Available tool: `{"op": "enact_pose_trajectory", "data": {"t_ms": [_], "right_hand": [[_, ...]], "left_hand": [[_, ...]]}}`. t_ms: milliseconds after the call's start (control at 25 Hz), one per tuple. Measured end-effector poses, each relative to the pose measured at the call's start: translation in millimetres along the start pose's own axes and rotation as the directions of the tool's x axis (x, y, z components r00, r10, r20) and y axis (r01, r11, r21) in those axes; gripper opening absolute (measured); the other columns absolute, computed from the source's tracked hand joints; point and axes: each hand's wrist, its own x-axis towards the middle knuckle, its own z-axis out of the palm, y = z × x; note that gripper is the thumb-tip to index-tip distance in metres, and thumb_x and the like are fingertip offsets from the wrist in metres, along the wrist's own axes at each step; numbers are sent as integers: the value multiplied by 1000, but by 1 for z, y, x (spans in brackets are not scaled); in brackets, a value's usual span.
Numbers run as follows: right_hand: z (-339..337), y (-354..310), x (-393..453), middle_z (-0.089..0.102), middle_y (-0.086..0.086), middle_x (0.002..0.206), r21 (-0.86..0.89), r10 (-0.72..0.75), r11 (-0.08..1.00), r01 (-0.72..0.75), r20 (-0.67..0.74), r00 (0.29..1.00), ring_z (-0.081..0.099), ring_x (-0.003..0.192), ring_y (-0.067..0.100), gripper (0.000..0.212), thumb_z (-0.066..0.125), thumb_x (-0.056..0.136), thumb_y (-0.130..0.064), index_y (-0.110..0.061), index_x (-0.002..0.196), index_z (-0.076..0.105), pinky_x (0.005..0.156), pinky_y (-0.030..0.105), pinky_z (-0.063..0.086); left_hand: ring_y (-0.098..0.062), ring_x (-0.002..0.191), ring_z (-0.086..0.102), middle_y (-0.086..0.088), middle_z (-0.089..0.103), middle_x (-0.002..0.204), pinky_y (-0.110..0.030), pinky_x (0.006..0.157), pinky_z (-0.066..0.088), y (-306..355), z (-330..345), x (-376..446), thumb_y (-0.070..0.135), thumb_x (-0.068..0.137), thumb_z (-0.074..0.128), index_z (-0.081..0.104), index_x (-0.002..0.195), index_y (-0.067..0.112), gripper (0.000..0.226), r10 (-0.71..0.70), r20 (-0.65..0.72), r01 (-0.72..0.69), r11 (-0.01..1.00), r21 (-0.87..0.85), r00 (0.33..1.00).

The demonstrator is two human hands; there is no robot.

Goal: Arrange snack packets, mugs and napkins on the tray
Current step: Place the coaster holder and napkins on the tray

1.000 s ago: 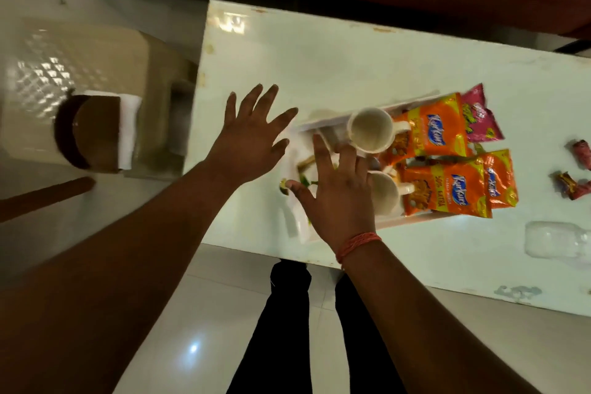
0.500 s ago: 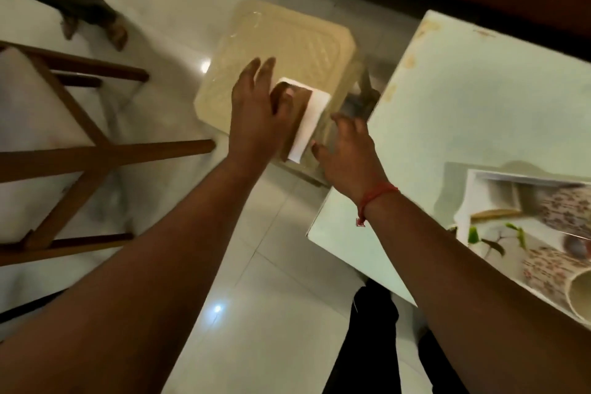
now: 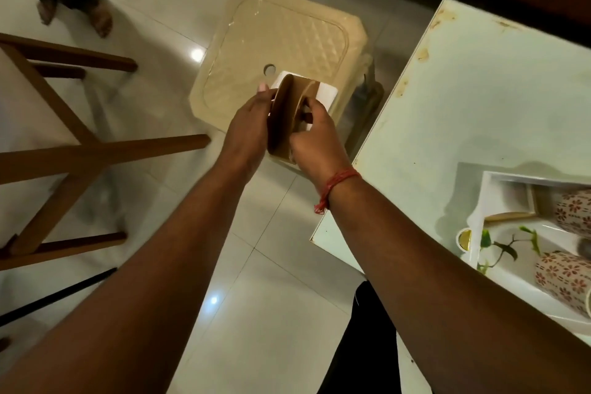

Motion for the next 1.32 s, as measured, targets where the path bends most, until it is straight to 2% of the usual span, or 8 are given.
{"op": "enact_pose_trajectory", "data": {"t_ms": [200,360,480,560,720,920,1160,1320], "right_hand": [[-46,24,-38,44,-2,145,7,-64,998,64,-78,995,52,129,23,60,61,96,-15,-32,148,36,102,37,51],[-115,59,-85,48,-7,127,-18,-36,999,33,-251,967,57,117,18,52,63,94,-19,-40,137,44,96,41,55],[-169,85,-121,46,-26,106,-60,-8,998,-13,-333,943,56,110,14,50,58,93,-20,-61,118,42,90,44,56],[-194,101,-136,45,-30,103,-46,22,998,-42,-369,929,56,110,14,52,55,90,-16,-64,106,45,88,44,56],[-236,143,-153,58,-9,111,-17,61,997,-75,-420,905,62,103,20,53,53,80,-15,-51,119,51,83,48,57],[-250,180,-153,61,-4,114,5,106,994,-113,-378,920,64,104,16,55,57,77,-13,-38,126,52,79,44,60],[-255,194,-144,62,3,116,12,173,983,-181,-355,919,64,103,21,45,62,80,-14,-25,123,53,86,45,59],[-257,196,-138,63,4,115,3,167,984,-178,-363,917,65,103,23,47,65,81,-18,-22,125,52,85,46,59]], "left_hand": [[-8,118,59,9,62,130,-37,103,50,6,47,-44,56,102,22,55,137,32,54,21,25,-20,999,-46,999],[-4,118,59,13,64,125,-34,101,51,9,122,-98,49,105,25,56,132,38,42,-8,186,37,988,-153,982],[-7,125,56,11,61,133,-40,104,50,8,181,-136,50,104,27,54,135,34,43,-12,279,57,986,-155,960],[1,118,58,19,63,124,-36,102,51,10,210,-154,46,105,28,57,128,38,37,-24,318,78,984,-159,948],[16,100,61,35,67,101,-29,94,51,13,262,-186,43,106,29,58,106,54,31,-63,390,122,984,-129,918],[4,109,59,28,64,105,-28,84,51,4,294,-201,46,106,26,57,103,53,32,-169,417,239,963,-122,893],[20,69,63,37,67,71,-28,75,49,-3,311,-202,47,106,21,57,94,46,38,-237,400,304,946,-112,885],[17,75,62,31,64,88,-26,71,50,-6,316,-200,49,106,22,56,100,47,35,-248,376,308,945,-109,893]]}}
